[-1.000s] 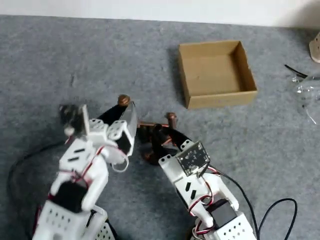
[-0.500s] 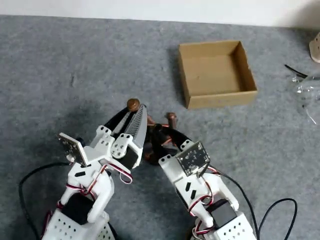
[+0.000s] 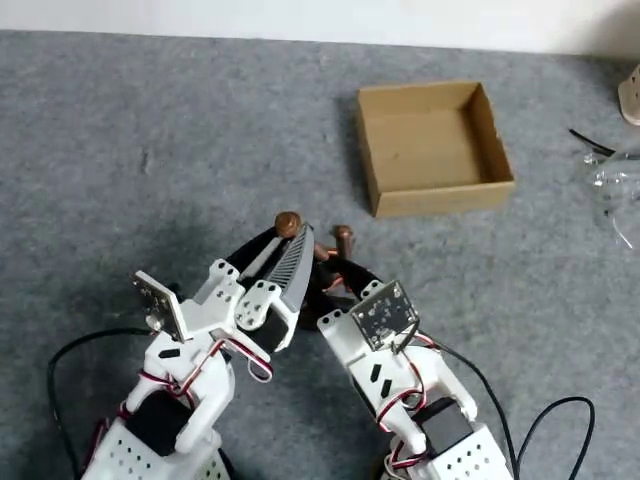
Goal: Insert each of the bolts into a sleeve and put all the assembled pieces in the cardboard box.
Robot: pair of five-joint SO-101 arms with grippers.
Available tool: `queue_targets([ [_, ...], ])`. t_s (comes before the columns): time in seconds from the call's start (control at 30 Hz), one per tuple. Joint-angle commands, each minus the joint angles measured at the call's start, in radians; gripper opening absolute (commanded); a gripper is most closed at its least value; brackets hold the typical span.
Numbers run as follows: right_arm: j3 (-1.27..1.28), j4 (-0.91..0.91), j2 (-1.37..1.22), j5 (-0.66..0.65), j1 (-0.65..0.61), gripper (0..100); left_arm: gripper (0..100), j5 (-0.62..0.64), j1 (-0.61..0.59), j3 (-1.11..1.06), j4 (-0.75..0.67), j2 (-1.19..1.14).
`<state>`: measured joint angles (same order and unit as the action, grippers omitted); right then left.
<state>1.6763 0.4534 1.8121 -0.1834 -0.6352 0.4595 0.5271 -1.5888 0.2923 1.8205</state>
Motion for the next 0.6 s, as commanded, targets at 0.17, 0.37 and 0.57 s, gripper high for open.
queue_targets([
  [0.17,0.130,-0.008,0.025,-0.015,-0.005,0.4,0,0.002,-0.041,0.016,0.015,0.001],
  [0.37,0.128,-0.008,0.025,-0.015,-0.004,0.4,0,0.006,-0.042,0.002,0.075,-0.001],
  [0.57,0.127,-0.010,0.025,-0.015,-0.004,0.4,0,0.075,-0.021,0.002,0.140,-0.001],
])
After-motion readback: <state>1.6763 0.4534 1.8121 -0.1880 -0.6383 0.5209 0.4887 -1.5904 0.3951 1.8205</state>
